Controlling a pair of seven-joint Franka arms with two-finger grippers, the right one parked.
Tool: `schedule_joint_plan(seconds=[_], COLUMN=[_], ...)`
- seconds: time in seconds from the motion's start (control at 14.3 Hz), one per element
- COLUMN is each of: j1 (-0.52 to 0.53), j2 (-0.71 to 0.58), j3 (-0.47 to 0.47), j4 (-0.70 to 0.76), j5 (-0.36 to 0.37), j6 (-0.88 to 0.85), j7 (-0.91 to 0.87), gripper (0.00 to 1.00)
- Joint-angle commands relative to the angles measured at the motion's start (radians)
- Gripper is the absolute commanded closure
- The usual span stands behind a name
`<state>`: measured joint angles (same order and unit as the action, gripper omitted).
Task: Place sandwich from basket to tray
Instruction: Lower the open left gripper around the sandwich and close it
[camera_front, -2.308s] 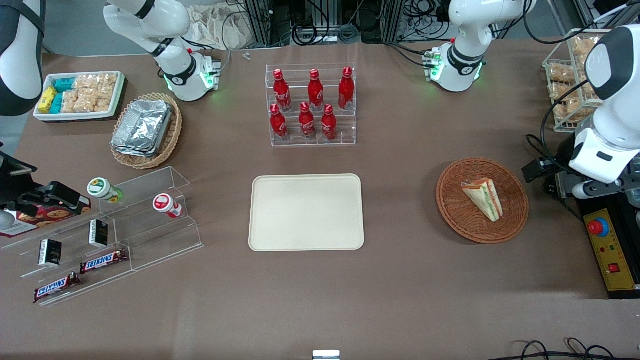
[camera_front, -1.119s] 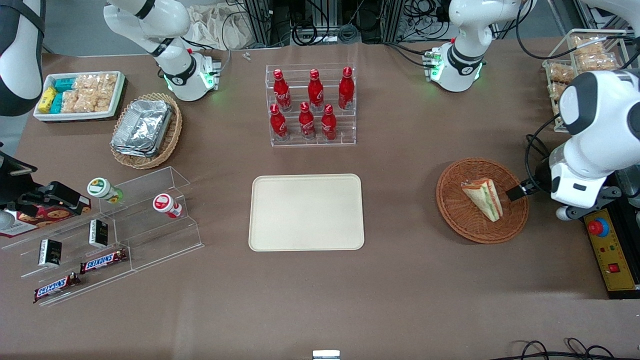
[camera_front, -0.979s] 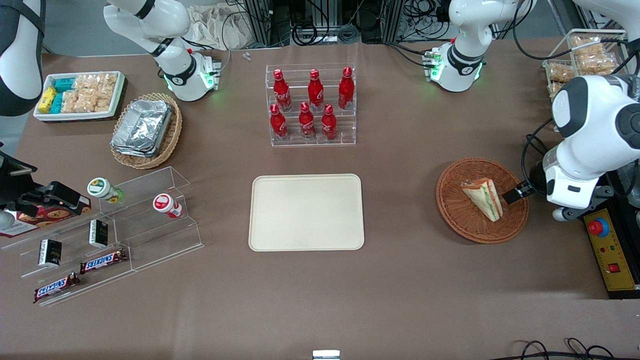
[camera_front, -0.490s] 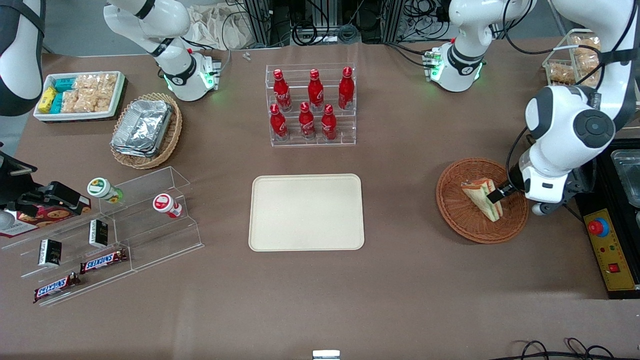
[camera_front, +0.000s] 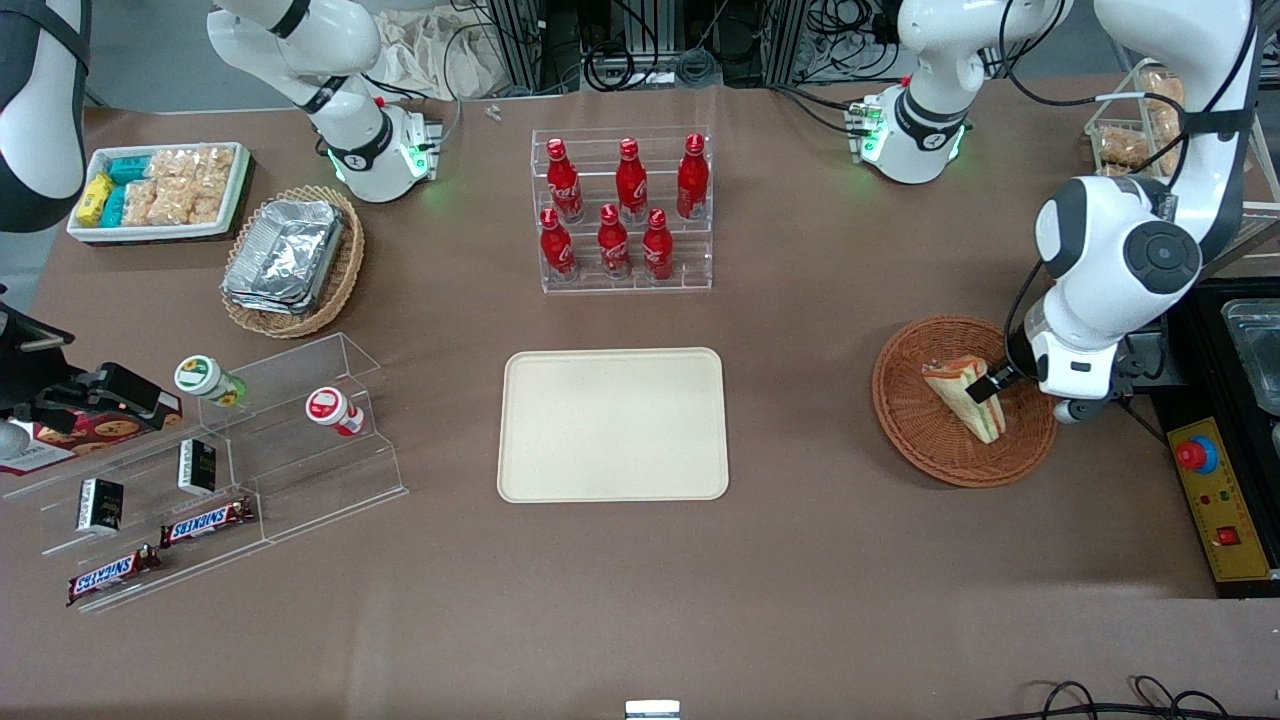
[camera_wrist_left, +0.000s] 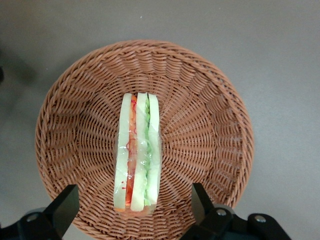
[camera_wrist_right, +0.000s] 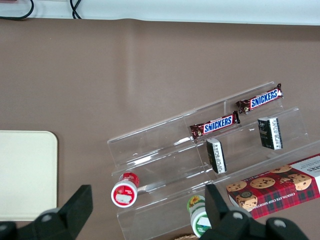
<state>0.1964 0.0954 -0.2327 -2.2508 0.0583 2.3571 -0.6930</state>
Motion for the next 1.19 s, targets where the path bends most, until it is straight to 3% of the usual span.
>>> schedule_joint_plan(seconds=[0.0,0.77,1.12], j1=[0.009,0.011,0.011], j2=[-0.033,0.072,0.093], j3=[0.001,0.004,0.006], j4=[-0.078,-0.171,-0.168], j5=[0.008,0.005,0.014], j6=[0.074,0.290,0.294], j7=[-0.033,-0.057,-0.051], gripper=[0.00,0.00,0.00])
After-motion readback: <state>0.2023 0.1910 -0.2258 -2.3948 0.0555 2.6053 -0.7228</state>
